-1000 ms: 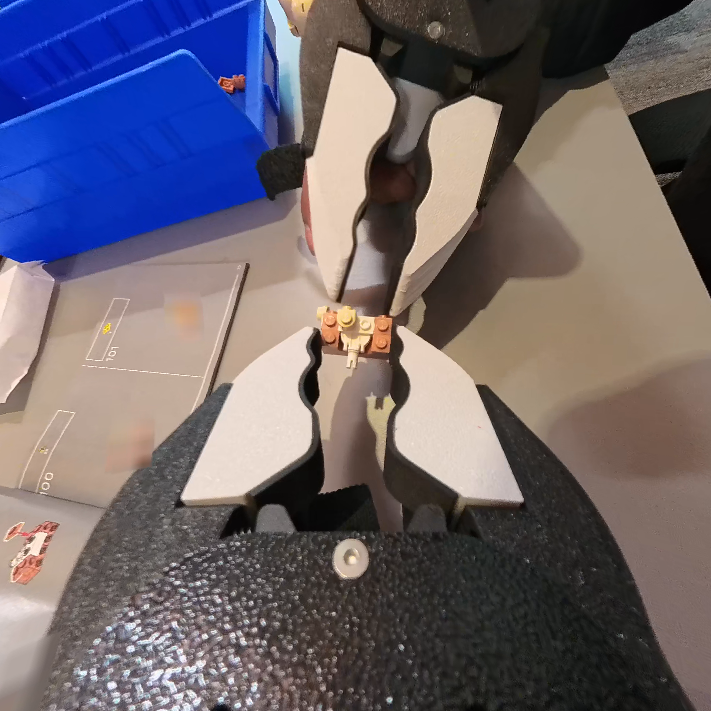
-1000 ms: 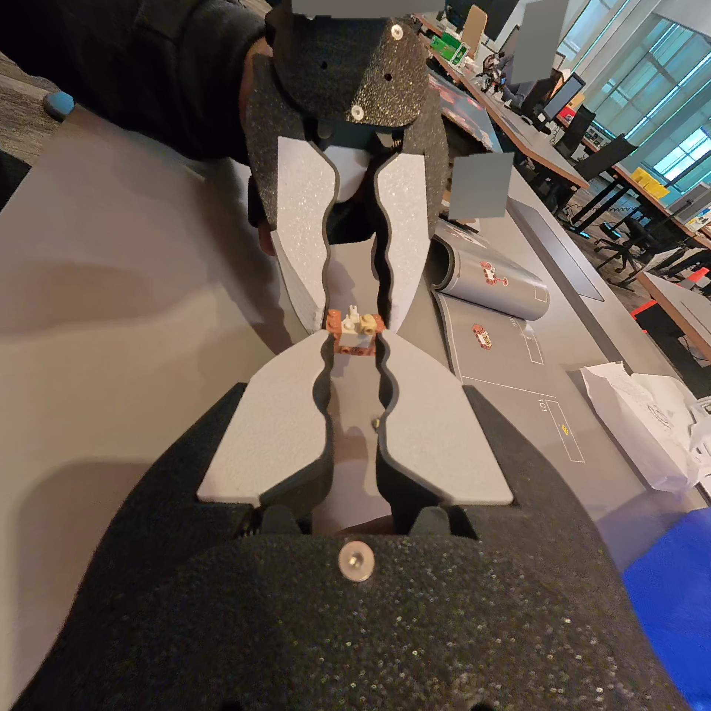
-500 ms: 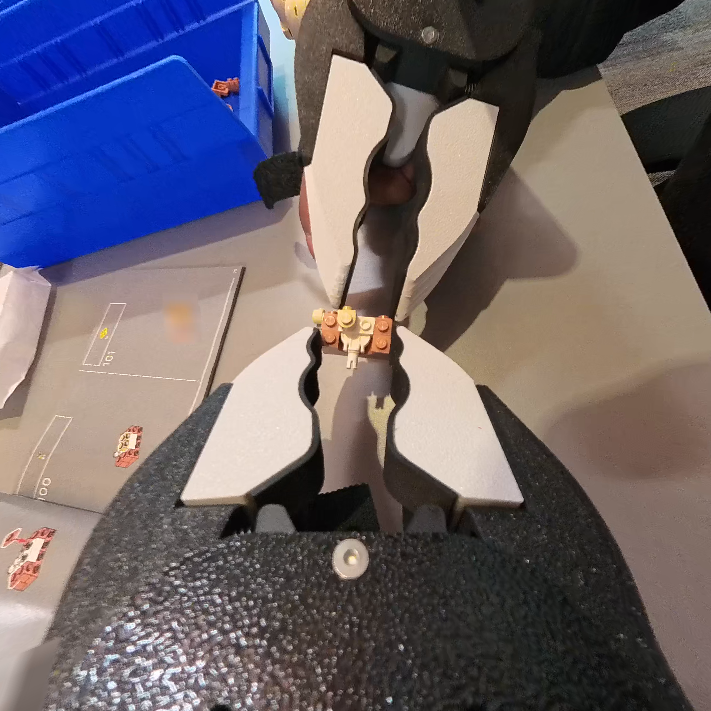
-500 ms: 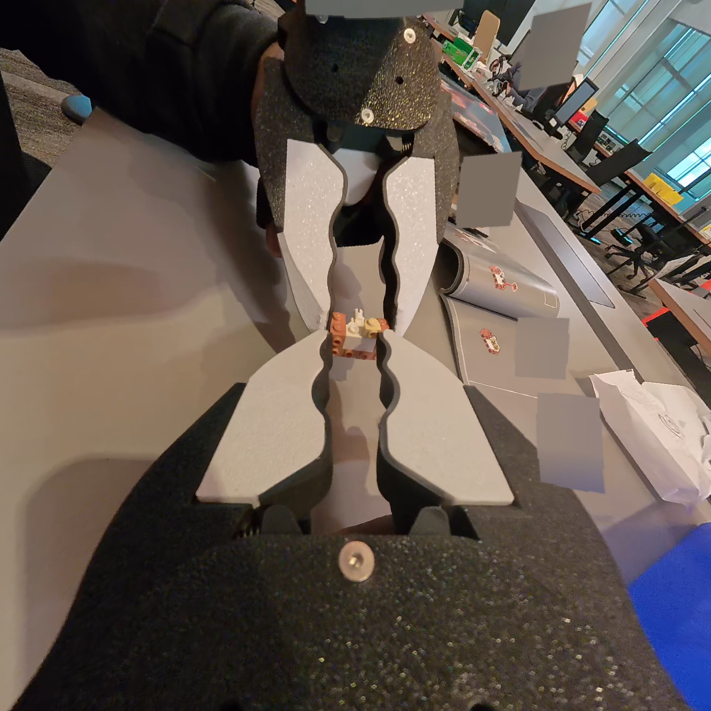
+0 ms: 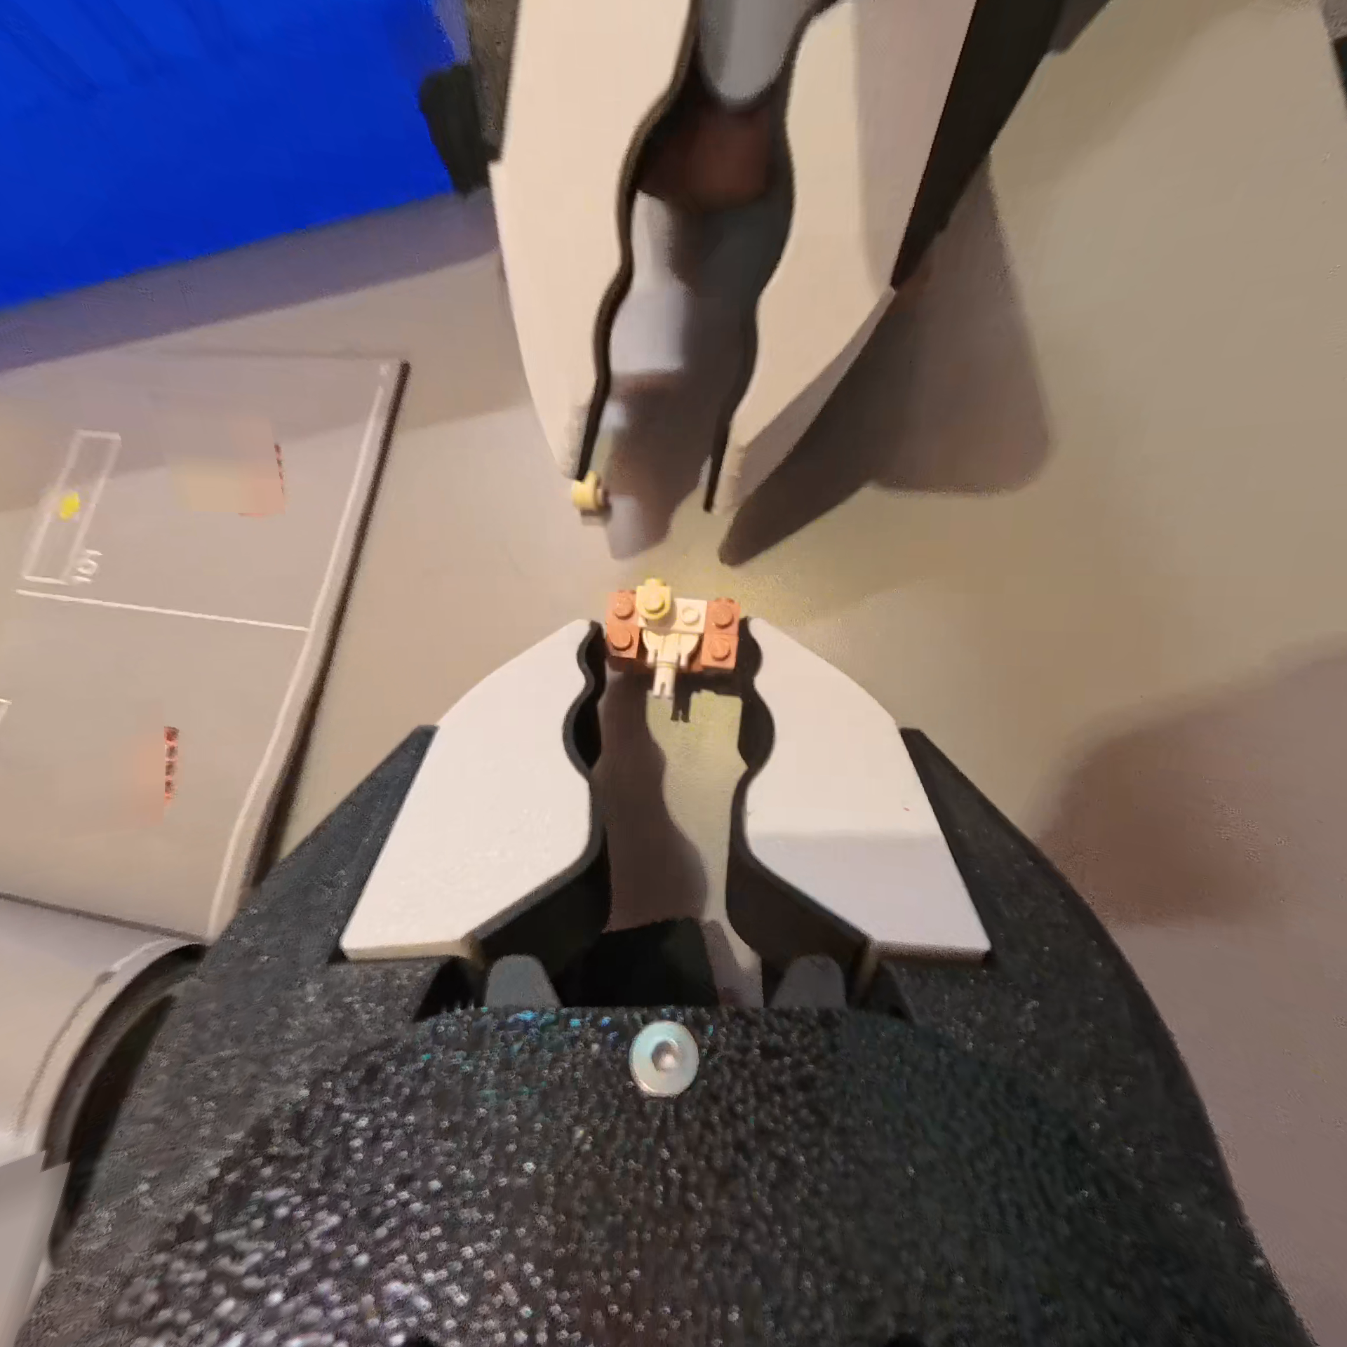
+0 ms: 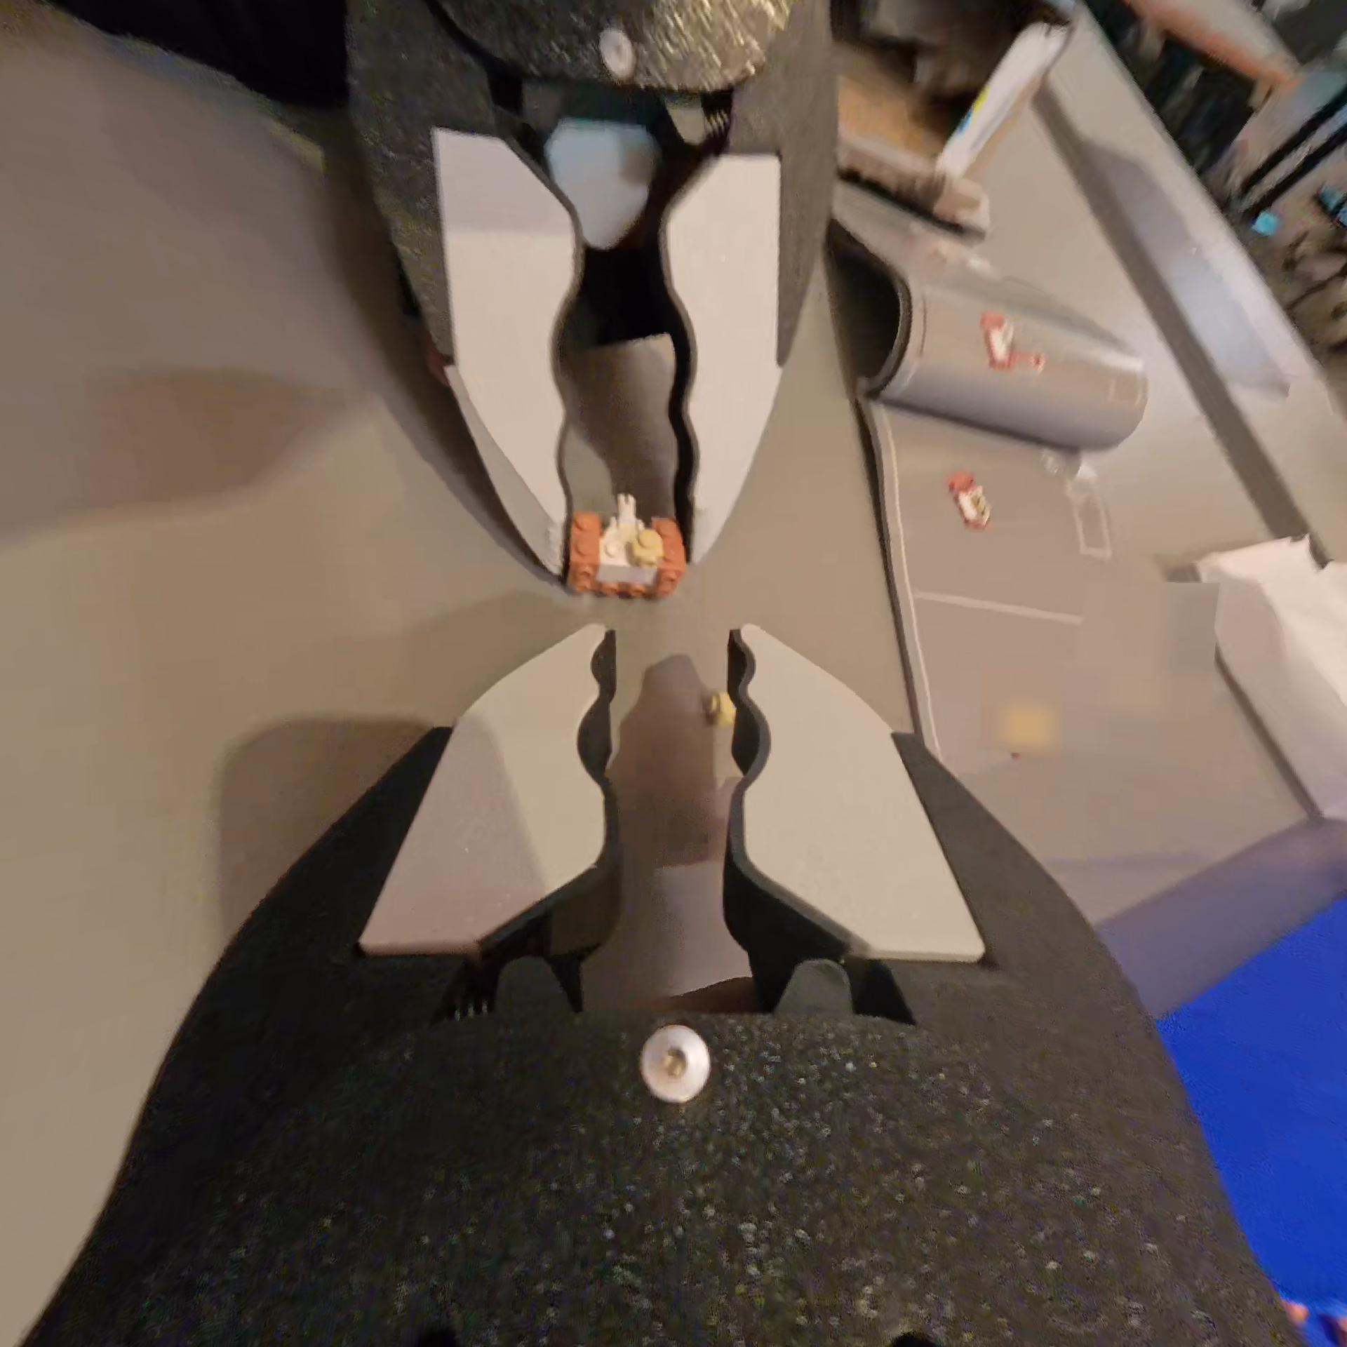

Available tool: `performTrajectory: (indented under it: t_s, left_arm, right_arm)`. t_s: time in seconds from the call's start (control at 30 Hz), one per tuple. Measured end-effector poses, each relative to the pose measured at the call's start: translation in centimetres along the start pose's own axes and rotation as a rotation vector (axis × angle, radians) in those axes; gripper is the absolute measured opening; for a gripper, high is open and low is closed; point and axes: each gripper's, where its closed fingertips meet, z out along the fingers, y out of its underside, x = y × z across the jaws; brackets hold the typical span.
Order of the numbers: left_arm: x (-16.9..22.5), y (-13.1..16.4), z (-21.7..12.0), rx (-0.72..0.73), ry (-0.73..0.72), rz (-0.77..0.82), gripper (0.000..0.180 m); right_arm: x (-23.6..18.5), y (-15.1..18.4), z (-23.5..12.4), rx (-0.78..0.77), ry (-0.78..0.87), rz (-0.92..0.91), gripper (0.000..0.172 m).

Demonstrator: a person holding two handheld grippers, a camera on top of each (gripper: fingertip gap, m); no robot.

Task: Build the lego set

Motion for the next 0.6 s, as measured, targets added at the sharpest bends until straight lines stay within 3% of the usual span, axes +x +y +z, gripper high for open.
performTrajectory:
  t_s: [0.23, 0.43, 0.6]
  left_arm:
    - [0.4, 0.4, 0.3, -0.005, 0.062, -0.102, 0.035]
    - [0.4, 0.5, 0.2, -0.014, 0.061, -0.088, 0.040]
    - [0.2, 0.2, -0.4, 0.007, 0.054, -0.060, 0.049]
  right_arm:
    - [1.4, 2.4, 0.3, -0.143, -0.001, 0.138, 0.024]
    - [1.9, 2.9, 0.6, -0.182, -0.001, 0.198, 0.008]
    - [1.9, 3.0, 0.7, -0.185, -0.017, 0.227, 0.008]
